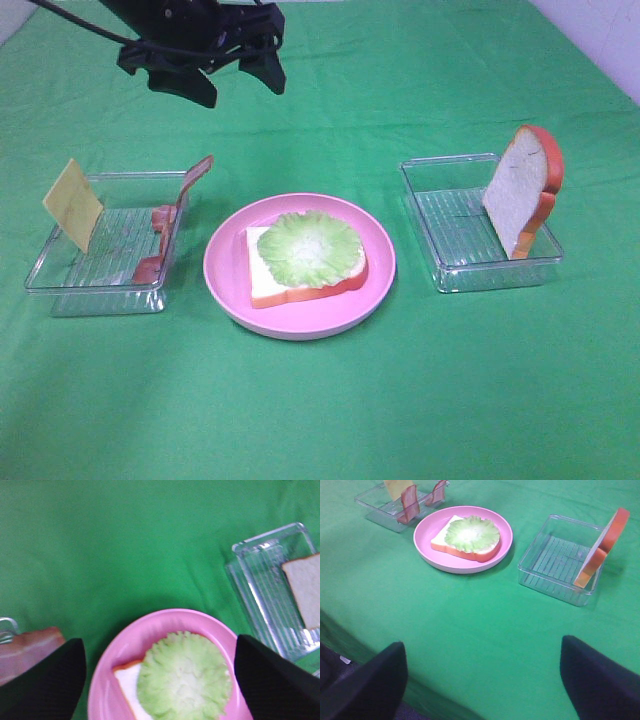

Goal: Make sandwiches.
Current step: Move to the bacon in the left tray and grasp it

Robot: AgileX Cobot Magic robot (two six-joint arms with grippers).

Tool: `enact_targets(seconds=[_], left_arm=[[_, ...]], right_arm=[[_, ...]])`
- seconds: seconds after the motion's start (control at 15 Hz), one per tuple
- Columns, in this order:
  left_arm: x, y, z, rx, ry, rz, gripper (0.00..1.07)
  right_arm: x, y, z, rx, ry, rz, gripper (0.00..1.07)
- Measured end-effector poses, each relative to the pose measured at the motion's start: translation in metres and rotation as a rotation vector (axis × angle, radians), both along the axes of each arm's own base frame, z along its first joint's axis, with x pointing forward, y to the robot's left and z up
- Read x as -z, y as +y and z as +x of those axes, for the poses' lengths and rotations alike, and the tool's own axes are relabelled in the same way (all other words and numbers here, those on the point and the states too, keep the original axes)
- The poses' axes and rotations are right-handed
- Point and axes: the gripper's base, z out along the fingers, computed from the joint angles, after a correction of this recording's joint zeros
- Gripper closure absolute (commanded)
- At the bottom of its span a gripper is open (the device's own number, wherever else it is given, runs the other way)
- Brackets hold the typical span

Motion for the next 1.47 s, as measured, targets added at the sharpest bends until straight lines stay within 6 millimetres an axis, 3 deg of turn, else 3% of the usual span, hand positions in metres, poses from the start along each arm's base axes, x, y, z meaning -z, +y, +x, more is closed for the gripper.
enact_targets(seconds=[0.2,0.53,0.73,1.2,1.47], left_arm=[[-0.011,0.013,0.004,-0.093,-0.01,0.122,0.32],[0.005,0.026,0.003,-0.149,0.074,0.292,0.32],[0.033,0.025,0.01,-0.149,0.129,0.343,0.32],[0.074,0.013,0.018,-0.122,0.183,0.372,0.32],[0.087,0.012,0.019,-0.118,0.206,0.384,0.32]], right_arm=[[0.0,0.0,0.0,0.0,0.0,0.0,0.31],[0.0,0.0,0.0,0.0,0.0,0.0,0.31],[0.0,0.0,0.0,0.0,0.0,0.0,0.31],[0.0,0.0,0.0,0.0,0.0,0.0,0.31],[0.0,0.0,0.0,0.0,0.0,0.0,0.31]])
